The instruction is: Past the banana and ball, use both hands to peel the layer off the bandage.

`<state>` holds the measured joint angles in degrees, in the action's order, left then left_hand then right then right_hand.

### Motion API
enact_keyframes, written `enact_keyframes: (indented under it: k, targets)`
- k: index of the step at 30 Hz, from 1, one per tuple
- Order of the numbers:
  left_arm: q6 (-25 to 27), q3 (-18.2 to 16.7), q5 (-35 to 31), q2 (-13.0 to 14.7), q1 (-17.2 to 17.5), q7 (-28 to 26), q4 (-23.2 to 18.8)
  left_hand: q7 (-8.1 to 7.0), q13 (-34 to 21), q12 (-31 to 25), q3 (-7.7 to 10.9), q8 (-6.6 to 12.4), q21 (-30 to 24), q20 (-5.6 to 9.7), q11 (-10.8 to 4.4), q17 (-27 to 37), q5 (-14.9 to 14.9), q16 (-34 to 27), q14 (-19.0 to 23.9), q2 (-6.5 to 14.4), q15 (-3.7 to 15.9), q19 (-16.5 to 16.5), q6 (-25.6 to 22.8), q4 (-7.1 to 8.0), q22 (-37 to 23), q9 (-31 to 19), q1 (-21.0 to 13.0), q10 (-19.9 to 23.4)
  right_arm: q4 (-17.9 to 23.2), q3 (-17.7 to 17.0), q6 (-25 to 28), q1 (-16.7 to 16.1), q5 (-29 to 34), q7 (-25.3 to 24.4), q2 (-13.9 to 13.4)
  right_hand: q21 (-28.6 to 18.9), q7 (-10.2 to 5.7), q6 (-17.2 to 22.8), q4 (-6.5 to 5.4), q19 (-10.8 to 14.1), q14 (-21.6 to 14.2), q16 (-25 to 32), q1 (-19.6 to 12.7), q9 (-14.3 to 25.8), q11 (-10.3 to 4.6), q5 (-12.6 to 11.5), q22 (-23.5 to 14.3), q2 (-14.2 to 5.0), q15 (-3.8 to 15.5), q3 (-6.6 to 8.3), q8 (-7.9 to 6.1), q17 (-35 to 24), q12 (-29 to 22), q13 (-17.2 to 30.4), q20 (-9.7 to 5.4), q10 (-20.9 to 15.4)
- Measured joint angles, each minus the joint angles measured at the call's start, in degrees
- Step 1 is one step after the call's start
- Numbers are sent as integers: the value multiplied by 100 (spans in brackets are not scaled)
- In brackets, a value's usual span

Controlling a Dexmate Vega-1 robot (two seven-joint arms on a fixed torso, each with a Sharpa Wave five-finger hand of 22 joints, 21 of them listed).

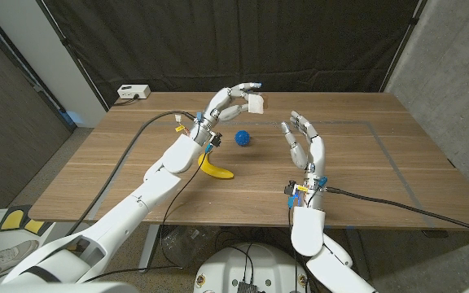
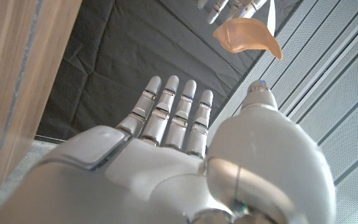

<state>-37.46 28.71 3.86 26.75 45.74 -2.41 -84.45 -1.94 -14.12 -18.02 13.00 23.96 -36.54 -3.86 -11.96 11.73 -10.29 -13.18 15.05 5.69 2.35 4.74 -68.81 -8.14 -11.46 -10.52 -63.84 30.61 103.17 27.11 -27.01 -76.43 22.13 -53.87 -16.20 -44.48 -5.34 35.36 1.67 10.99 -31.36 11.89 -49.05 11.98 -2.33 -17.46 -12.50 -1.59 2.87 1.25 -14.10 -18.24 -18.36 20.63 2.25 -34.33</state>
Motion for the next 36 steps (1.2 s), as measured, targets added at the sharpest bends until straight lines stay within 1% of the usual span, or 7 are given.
enact_keyframes:
  k: [6,12,19,22,27,33,36]
  targets:
    - [137,0,-423,47,60,-307,-156,0,0,0,0,5,-1,0,-10,0,0,12,0,0,0,0,-22,0,0,2,0,52,136,-5,227,-90,451,-332,140,-74,-28,283,15,44,-123,45,-2,-27,-27,0,26,-2,9,-15,-95,0,-134,0,43,-208]
    - [280,25,-832,88,122,-580,-308,20,29,0,-1,5,-1,-2,-10,0,1,12,0,-1,0,-2,-41,0,0,2,0,52,348,47,672,-197,763,-543,221,-74,19,374,46,44,-123,45,1,-27,-26,-44,26,1,9,-46,-95,1,-156,27,43,-269]
    - [403,103,-1160,138,154,-763,-468,10,29,0,-1,5,-1,0,-10,0,7,44,0,-4,0,-5,-51,0,0,1,1,52,604,122,1274,-304,938,-607,233,-74,76,469,7,-19,-123,45,100,-54,15,-44,26,100,9,-119,-116,1,-200,27,105,-310]
    - [434,139,-1294,150,154,-840,-509,-1,29,1,10,4,-1,20,-10,0,16,56,0,-78,0,-26,-63,11,0,1,-30,52,745,168,1601,-357,991,-626,240,-74,89,619,-1,-45,-212,45,145,-53,21,-44,50,146,29,-157,-166,1,-283,35,131,-427]
    - [461,200,-1489,150,154,-959,-556,-9,29,1,16,3,-1,20,-10,0,16,56,-1,-77,0,-26,-71,17,0,-1,-29,52,922,243,2109,-414,1059,-668,242,-74,105,972,-9,-50,-369,94,148,-53,-25,-48,53,150,26,-197,-285,-3,-425,52,135,-652]
    - [477,271,-1663,131,139,-1069,-585,-9,28,1,32,-5,-1,30,-10,0,17,56,-1,-85,0,-15,-71,0,-1,-2,-19,52,1087,317,2580,-455,1090,-687,213,-114,95,1103,-9,-49,-442,94,148,-53,-48,-78,53,150,39,-197,-288,-26,-483,80,135,-720]
    - [477,306,-1663,126,126,-1069,-592,13,28,1,32,-6,0,30,-10,0,17,56,-1,-107,-1,-15,-93,0,-1,-3,3,52,1087,317,2719,-455,1093,-698,213,-116,88,1152,-6,-50,-465,127,131,-53,-53,-100,53,133,60,-193,-332,-26,-507,80,135,-786]
